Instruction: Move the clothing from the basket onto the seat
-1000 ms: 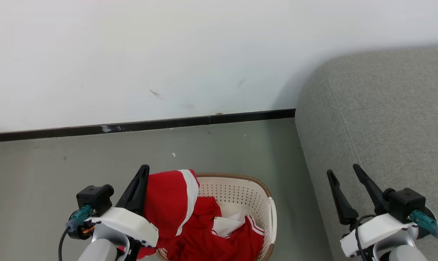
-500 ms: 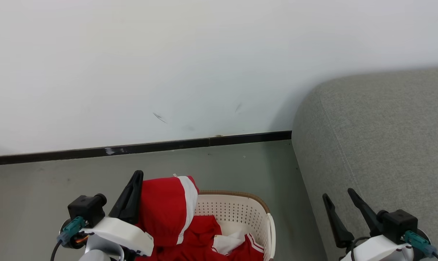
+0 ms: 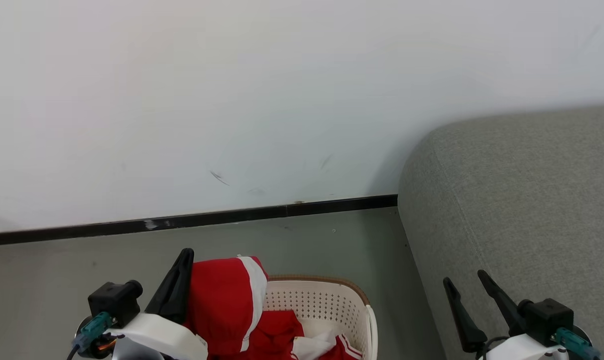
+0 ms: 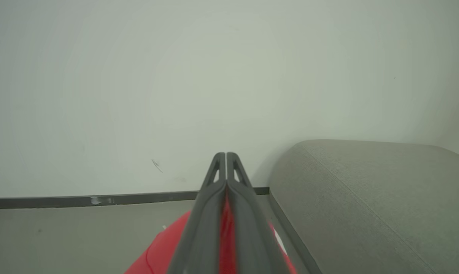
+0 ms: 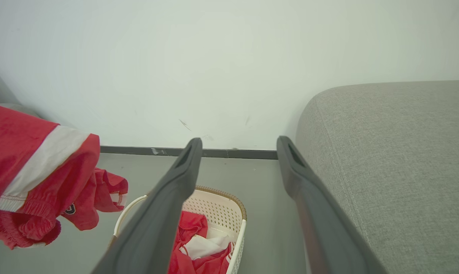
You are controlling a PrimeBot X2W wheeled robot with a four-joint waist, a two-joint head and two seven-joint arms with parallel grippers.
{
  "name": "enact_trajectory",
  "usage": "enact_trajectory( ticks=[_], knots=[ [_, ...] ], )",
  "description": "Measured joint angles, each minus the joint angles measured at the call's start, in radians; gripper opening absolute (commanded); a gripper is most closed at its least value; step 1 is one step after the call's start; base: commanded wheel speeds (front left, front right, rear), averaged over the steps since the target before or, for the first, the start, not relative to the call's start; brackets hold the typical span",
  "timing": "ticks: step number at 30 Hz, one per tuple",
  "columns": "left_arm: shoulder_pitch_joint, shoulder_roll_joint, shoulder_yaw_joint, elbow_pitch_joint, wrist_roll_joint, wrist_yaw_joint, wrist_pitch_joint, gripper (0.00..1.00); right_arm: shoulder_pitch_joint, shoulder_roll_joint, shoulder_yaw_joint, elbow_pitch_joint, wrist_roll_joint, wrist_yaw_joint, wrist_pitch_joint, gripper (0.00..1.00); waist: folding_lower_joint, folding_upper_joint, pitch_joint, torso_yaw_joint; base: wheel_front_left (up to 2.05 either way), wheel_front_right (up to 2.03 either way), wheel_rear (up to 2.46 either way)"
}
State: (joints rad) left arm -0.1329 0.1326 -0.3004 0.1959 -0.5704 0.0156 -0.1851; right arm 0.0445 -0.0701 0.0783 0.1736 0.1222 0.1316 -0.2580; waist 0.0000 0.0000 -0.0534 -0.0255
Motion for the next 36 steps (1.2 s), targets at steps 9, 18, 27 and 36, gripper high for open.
enact_trajectory(
  ticks=[9, 18, 27, 36],
  knots=[
    [0.031, 0.006, 0.002, -0.067, -0.001, 0.028, 0.031, 0.0, 0.014, 0.001, 0.004, -0.007, 0.0, 0.0, 0.0, 1.0, 0.0, 0.0, -0.003, -0.009, 0.0, 0.0, 0.0],
    [0.059, 0.017, 0.0, -0.12, -0.001, 0.044, 0.054, 0.0, 0.013, -0.003, 0.023, -0.013, 0.0, 0.0, 0.0, 1.0, 0.0, 0.0, 0.002, -0.01, 0.0, 0.0, 0.0],
    [0.063, 0.022, -0.011, -0.167, -0.001, 0.053, 0.079, 0.0, -0.044, -0.028, 0.158, -0.029, -0.011, 0.0, 0.0, 1.0, 0.0, 0.0, 0.006, -0.002, 0.0, 0.0, 0.0],
    [0.063, 0.023, -0.04, -0.203, 0.002, 0.053, 0.106, 0.0, -0.194, -0.027, 0.395, -0.007, -0.011, 0.0, 0.0, 1.0, 0.0, 0.0, 0.006, 0.016, 0.0, 0.0, 0.0]
  ],
)
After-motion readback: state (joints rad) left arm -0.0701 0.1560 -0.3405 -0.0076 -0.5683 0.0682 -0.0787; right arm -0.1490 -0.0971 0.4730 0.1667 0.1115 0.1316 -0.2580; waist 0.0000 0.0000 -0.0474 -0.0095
